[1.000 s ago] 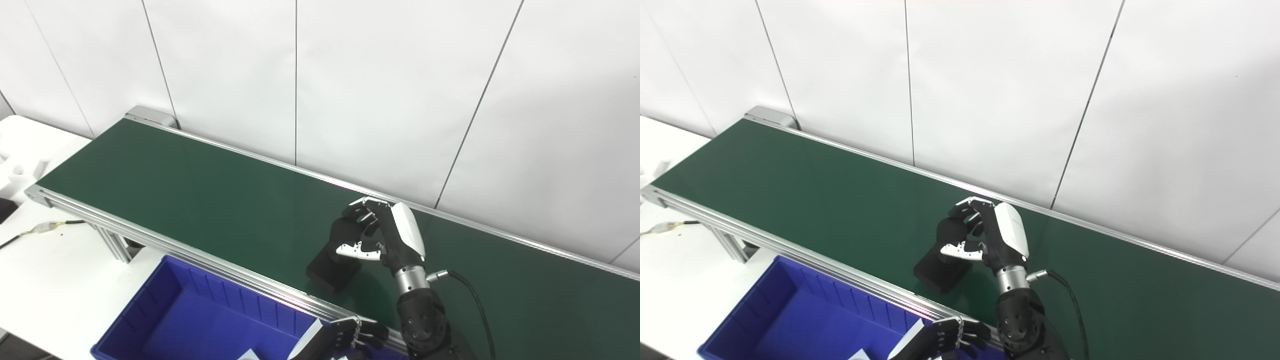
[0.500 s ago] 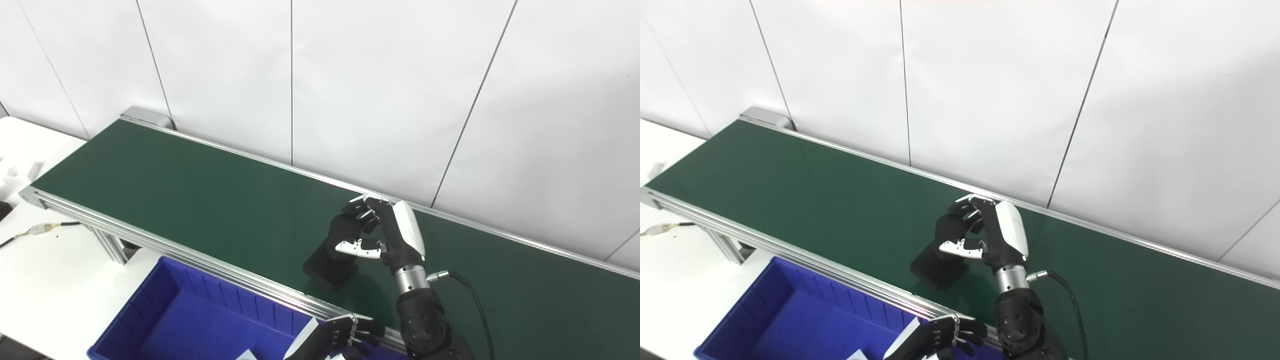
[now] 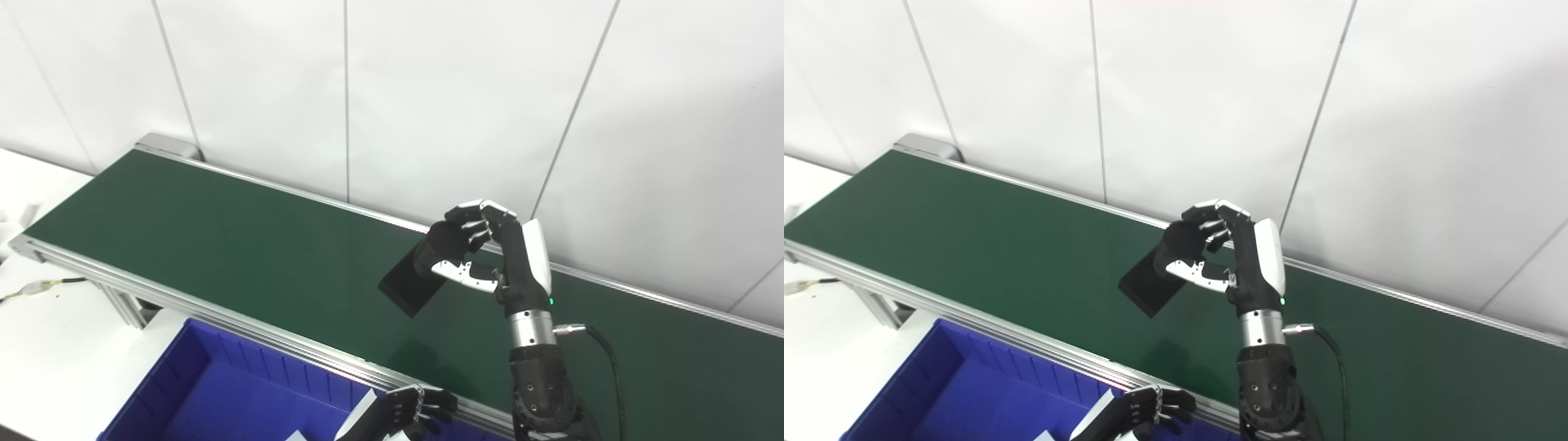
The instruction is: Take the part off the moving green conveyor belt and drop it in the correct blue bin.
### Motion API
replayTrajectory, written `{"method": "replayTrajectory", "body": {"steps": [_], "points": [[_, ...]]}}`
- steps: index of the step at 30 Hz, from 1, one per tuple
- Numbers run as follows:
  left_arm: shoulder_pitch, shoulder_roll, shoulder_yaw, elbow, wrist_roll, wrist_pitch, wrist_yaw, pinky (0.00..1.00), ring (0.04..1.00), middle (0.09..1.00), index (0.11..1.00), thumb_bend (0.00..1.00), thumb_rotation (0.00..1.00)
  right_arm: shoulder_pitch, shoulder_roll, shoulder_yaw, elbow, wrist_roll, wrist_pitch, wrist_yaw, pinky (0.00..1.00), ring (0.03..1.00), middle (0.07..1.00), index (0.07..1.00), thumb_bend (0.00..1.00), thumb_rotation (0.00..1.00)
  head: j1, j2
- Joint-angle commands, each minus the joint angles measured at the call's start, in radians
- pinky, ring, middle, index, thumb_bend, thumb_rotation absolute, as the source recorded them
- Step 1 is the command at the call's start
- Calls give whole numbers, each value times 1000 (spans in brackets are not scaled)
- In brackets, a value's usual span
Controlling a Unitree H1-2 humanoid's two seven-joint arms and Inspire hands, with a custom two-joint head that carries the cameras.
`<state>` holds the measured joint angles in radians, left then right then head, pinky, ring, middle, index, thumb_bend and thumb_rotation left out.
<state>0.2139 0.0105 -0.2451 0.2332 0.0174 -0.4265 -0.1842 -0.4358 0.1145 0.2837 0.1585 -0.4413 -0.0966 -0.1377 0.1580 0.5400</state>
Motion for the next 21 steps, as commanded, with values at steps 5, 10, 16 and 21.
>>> {"method": "replayTrajectory", "body": {"steps": [5, 10, 16, 21], "points": [[-12, 11, 10, -21, -29, -42, -17, 620, 692, 731, 716, 736, 837, -1, -16, -42, -171, 17, 59, 39, 337, 464, 528, 521, 496, 0, -26, 2], [-13, 21, 18, -24, -45, -43, -33, 622, 687, 728, 717, 721, 829, 32, -33, -85, -284, 68, 99, 74, 338, 463, 514, 523, 497, 0, -55, 4], [-8, 33, 33, -28, -52, -41, -48, 619, 688, 733, 726, 725, 836, 65, -62, -121, -401, 80, 145, 102, 340, 461, 513, 522, 498, 0, -105, 10], [-3, 45, 41, -40, -64, -39, -58, 630, 694, 737, 726, 726, 835, 98, -88, -145, -504, 60, 197, 118, 364, 456, 502, 518, 500, 0, -141, 22]]}}
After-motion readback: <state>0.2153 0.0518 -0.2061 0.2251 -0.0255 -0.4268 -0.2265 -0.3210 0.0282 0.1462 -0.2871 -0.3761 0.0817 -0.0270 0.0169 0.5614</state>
